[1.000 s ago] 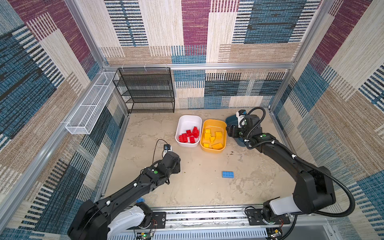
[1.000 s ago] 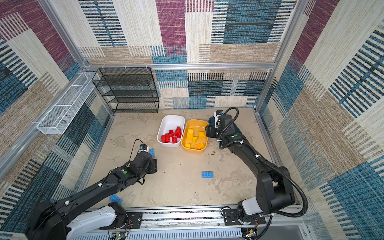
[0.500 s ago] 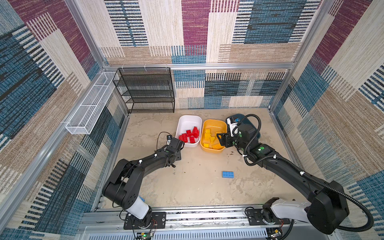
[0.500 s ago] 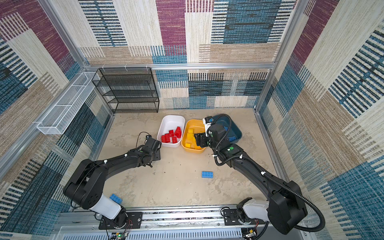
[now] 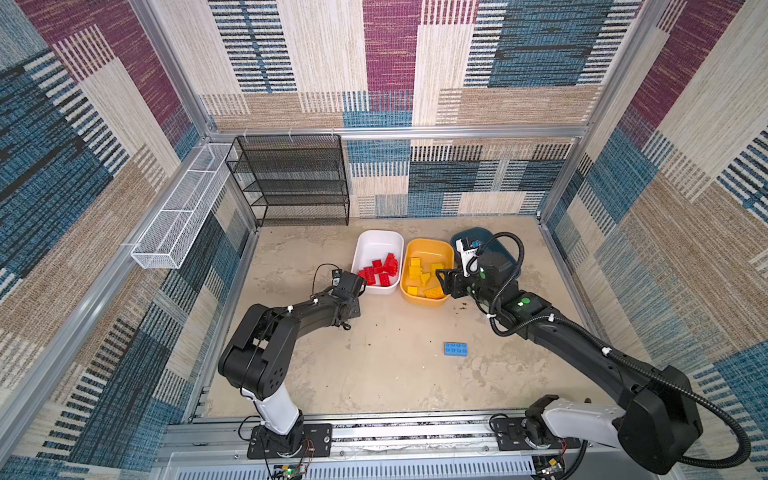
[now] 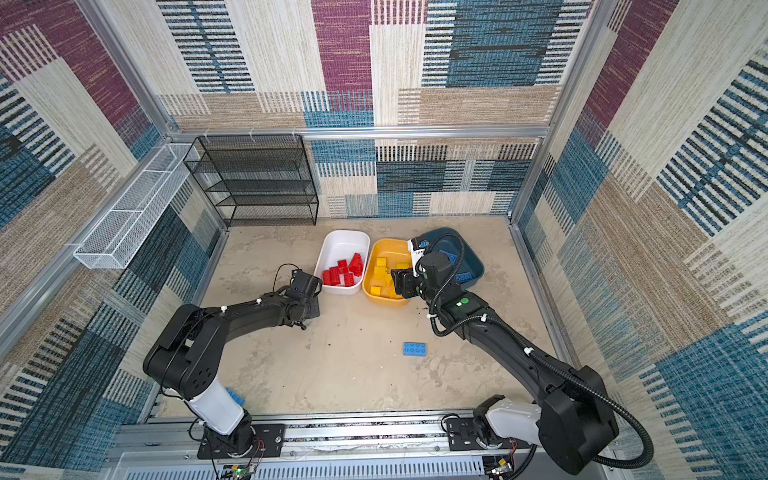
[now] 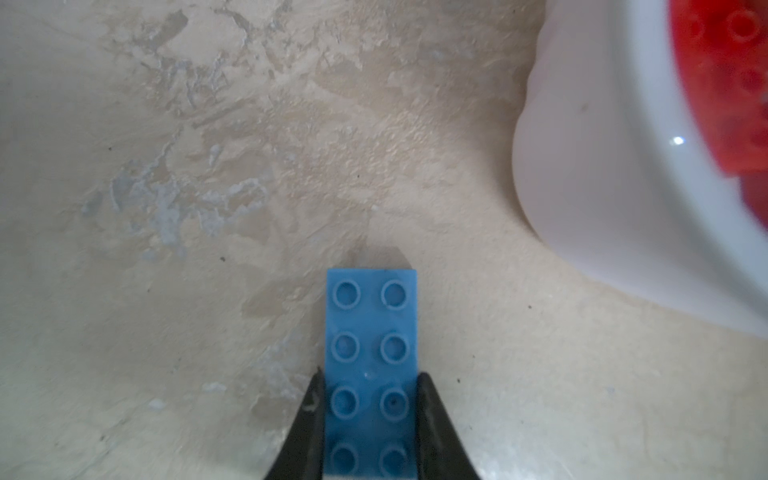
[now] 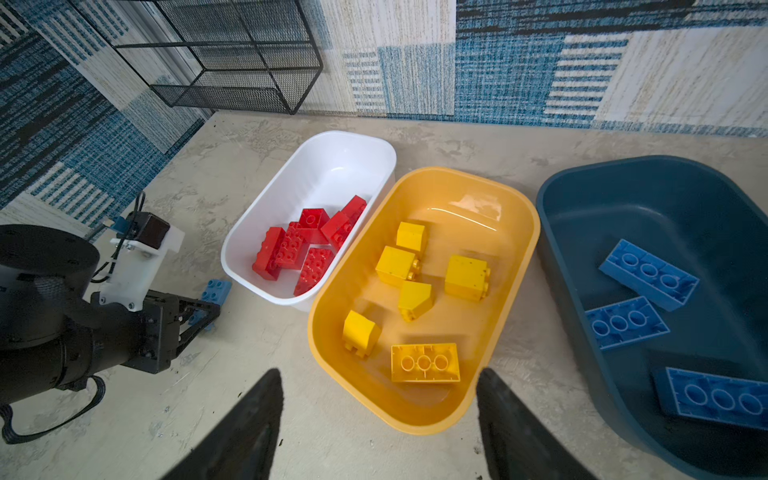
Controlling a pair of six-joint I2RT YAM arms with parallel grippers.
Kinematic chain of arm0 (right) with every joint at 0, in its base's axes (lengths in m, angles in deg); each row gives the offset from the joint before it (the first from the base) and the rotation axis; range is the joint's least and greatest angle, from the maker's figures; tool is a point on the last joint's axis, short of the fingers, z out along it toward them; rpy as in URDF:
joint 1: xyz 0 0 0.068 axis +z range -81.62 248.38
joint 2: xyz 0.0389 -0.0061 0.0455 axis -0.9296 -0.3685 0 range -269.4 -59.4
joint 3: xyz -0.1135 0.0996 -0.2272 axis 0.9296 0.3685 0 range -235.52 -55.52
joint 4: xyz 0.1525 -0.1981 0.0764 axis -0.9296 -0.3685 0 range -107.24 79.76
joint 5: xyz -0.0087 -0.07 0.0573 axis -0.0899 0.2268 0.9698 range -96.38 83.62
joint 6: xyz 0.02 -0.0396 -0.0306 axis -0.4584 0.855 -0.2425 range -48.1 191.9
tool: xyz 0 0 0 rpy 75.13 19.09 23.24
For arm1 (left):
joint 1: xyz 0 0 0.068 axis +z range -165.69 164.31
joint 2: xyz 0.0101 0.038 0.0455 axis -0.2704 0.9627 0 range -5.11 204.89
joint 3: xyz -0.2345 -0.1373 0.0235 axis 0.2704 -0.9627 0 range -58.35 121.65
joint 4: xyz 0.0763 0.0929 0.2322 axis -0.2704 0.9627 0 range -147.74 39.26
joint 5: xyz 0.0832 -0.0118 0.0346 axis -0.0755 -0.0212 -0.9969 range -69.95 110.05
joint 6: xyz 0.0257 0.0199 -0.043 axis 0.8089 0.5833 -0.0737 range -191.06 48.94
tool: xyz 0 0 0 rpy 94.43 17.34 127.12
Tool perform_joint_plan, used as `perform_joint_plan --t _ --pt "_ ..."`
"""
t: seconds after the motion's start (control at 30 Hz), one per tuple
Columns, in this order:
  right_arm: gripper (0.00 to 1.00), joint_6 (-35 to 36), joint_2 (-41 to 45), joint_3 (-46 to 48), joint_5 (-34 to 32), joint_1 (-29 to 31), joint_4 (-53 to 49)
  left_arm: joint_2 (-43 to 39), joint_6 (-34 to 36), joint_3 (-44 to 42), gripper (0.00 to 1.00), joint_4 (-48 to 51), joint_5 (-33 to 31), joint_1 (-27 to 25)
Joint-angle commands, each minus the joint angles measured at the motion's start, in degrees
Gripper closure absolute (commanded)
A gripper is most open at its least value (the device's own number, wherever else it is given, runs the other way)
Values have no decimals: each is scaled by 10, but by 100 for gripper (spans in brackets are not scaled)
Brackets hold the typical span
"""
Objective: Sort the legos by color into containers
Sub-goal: 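Carry the blue plate over the teal tub with the left gripper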
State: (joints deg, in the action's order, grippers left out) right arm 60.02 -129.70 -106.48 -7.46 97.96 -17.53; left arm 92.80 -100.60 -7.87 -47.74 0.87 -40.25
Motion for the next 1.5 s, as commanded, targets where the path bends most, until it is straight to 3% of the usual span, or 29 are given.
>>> perform_joint_plan --t 0.0,0.23,0.5,0.9,1.17,1.37,1.47 --pt "26 1 8 -5 1 0 16 -10 18 -1 80 24 20 1" --pt "26 -11 31 -19 31 0 12 -96 34 8 82 57 74 -21" --pt "26 4 46 -95 15 25 -19 -93 66 141 83 109 143 -104" --pt "25 28 17 -194 -18 102 -47 175 65 483 84 89 257 -204" --pt "25 27 20 -206 -36 135 -59 368 33 710 85 90 321 -217" --pt "25 28 12 -210 -51 169 -64 476 3 834 85 81 335 -222" --pt "25 25 9 -207 -56 178 -63 538 -3 937 84 116 341 -224"
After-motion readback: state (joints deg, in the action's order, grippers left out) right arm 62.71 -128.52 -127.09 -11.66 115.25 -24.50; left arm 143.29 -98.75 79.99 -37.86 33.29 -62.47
